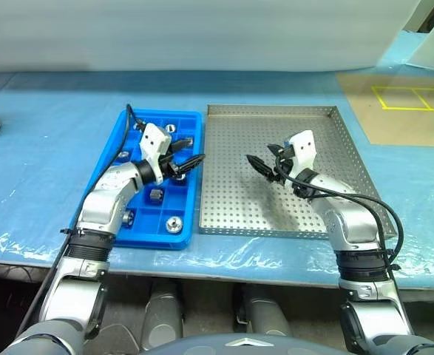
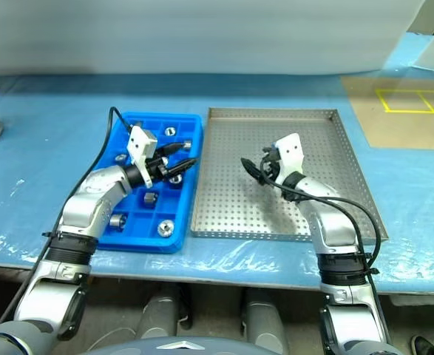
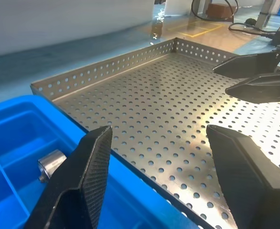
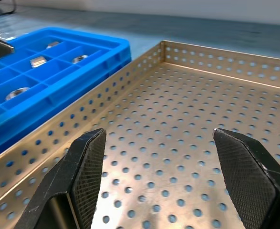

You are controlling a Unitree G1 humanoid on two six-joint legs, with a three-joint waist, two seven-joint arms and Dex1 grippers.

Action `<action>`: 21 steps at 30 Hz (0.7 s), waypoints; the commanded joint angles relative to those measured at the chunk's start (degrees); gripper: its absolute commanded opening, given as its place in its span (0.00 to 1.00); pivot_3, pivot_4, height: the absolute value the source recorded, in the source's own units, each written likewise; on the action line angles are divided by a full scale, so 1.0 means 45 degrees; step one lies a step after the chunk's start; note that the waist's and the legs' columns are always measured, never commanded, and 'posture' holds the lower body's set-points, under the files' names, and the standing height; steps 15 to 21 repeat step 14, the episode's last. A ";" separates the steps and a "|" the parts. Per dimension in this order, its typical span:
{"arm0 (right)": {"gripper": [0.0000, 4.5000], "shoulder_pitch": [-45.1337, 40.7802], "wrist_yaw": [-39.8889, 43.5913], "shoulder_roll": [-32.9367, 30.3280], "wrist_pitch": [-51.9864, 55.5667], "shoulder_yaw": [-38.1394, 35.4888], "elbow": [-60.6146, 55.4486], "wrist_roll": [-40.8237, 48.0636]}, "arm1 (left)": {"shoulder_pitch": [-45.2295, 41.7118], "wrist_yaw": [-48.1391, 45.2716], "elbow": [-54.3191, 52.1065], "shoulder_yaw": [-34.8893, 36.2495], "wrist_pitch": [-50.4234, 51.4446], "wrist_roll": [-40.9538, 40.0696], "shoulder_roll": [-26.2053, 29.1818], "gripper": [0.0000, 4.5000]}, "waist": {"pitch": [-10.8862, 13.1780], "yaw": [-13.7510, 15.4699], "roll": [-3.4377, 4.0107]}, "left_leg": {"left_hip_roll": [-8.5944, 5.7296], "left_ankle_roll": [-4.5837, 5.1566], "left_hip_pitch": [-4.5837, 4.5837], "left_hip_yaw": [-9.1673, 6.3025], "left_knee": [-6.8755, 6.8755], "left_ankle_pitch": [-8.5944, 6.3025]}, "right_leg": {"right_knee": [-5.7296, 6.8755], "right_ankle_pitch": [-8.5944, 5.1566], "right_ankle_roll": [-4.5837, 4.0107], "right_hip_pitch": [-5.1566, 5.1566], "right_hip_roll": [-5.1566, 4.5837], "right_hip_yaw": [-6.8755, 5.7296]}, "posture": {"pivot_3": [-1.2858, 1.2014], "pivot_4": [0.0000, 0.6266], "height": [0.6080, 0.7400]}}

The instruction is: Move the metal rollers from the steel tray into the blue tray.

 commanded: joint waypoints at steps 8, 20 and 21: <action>0.81 0.0738 -0.0224 -0.0071 0.0300 -0.0113 -0.1194 0.0382 | -0.0016 0.0069 -0.0250 0.0041 -0.0436 0.0099 -0.0372 0.74 | 0.0001 0.0012 0.0001 | 0.0002 0.0013 -0.0009 0.0001 0.0010 -0.0009 | -0.0003 0.0000 -0.0001 -0.0002 0.0001 -0.0001 | 0.46 0.24 1.00; 0.81 0.0573 -0.0171 0.0015 0.0238 0.0071 -0.1194 0.0468 | -0.0023 -0.0040 -0.0230 0.0021 -0.0506 0.0166 -0.0322 0.74 | 0.0001 0.0016 0.0001 | 0.0003 0.0013 -0.0008 0.0001 0.0012 -0.0008 | -0.0002 0.0000 -0.0001 -0.0001 0.0001 -0.0001 | 0.45 0.24 1.00; 0.81 0.0573 -0.0171 0.0015 0.0238 0.0071 -0.1194 0.0468 | -0.0023 -0.0040 -0.0230 0.0021 -0.0506 0.0166 -0.0322 0.74 | 0.0001 0.0016 0.0001 | 0.0003 0.0013 -0.0008 0.0001 0.0012 -0.0008 | -0.0002 0.0000 -0.0001 -0.0001 0.0001 -0.0001 | 0.45 0.24 1.00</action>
